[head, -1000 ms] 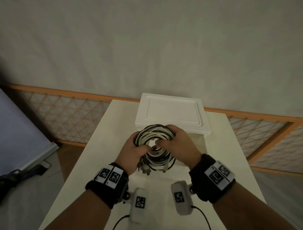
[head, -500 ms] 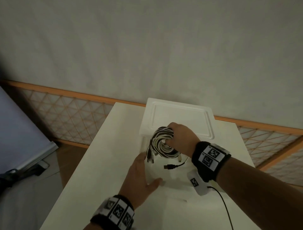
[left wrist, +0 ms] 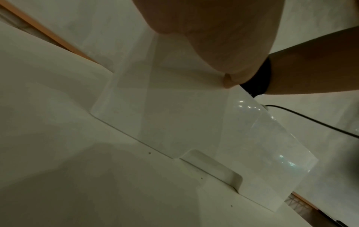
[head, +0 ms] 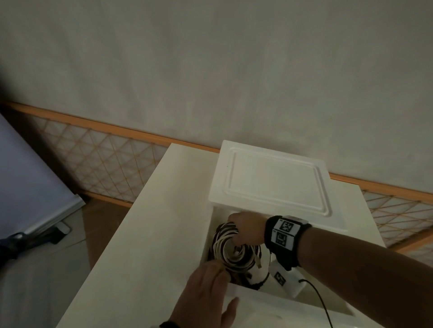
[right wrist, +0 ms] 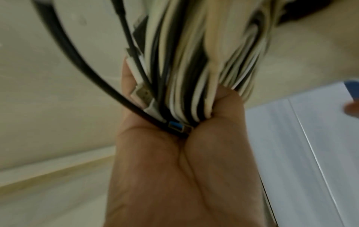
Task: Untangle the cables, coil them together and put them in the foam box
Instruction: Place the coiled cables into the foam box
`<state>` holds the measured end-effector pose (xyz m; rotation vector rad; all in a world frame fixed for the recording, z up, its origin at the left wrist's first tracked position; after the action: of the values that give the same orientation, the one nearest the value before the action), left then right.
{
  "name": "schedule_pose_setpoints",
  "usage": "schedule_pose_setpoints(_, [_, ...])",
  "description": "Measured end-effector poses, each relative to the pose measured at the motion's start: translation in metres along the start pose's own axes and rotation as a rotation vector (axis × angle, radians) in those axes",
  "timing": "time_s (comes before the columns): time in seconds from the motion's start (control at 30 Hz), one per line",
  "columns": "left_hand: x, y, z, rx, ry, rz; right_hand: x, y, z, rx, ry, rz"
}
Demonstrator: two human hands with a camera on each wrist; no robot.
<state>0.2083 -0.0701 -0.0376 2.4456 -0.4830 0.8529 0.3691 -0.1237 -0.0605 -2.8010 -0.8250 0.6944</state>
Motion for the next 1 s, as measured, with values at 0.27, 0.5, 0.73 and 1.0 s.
schedule_pose_setpoints(0.27, [-0.003, -0.002, 0.010, 0.050, -0.075, -0.008, 0.029, 0.007, 0.012, -0.229, 0.012, 0.034])
schedule_pose_setpoints(0.5, [-0.004, 0.000, 0.009, 0.036, -0.059, 0.022, 0.026, 0.014, 0.014, -0.162, -0.025, 0.055])
schedule_pose_setpoints(0.73, [-0.005, -0.003, 0.005, -0.012, -0.065, 0.008, -0.014, 0.018, -0.004, 0.033, -0.023, 0.019])
schedule_pose_setpoints(1.0, [-0.014, -0.031, -0.051, -0.103, 0.124, -0.184, -0.153, 0.071, -0.061, 0.333, 0.237, 0.288])
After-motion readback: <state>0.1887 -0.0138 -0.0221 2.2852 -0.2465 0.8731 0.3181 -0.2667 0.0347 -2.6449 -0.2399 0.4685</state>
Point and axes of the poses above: each hand's wrist, its own x-axis towards the middle knuckle, its own z-axis out of the palm, y = z × x, the point moved 9 cm from there along x, towards the middle knuckle, and after that the axes turned 12 degrees about y, right-handed, at the moved point
